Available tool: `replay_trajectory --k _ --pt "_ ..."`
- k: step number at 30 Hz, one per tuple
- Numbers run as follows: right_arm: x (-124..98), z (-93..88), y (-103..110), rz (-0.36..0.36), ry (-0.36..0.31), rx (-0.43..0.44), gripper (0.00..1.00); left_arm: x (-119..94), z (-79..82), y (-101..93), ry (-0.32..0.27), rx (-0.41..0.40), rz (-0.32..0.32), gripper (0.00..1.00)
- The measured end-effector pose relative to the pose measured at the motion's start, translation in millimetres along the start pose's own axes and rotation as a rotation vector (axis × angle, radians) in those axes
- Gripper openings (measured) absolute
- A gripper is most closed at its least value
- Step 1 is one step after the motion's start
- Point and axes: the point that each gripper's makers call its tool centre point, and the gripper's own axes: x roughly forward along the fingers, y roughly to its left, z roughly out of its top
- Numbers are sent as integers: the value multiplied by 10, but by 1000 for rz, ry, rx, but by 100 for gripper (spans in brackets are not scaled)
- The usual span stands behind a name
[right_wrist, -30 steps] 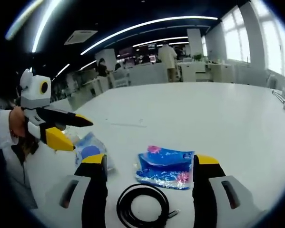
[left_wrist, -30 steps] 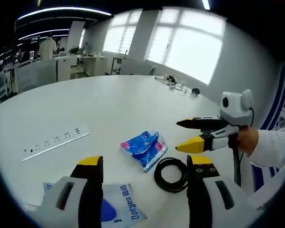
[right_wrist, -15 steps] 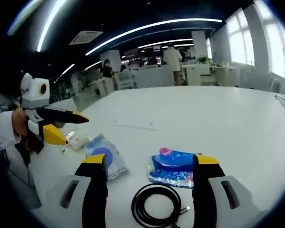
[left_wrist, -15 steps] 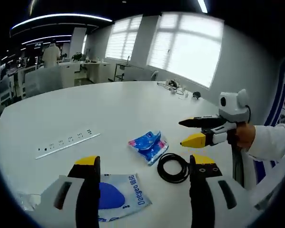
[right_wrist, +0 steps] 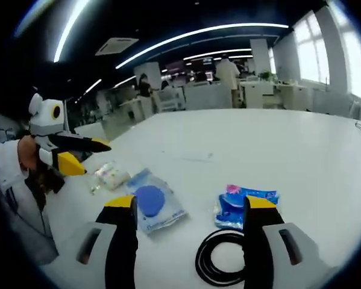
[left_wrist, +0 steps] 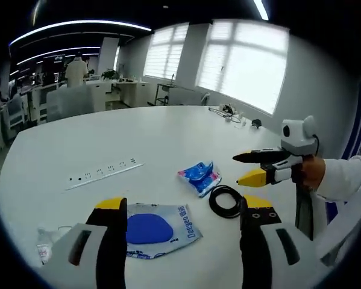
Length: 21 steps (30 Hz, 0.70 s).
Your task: Arrange the tabletop items into an orderly group along one side of the table until the central work area is clear of visible clutter.
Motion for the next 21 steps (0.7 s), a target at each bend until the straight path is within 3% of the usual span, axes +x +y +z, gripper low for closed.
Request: replay_trajectory --k 21 --pt "132 -298 578 24 35 40 67 -531 -285 194 24 -19 28 76"
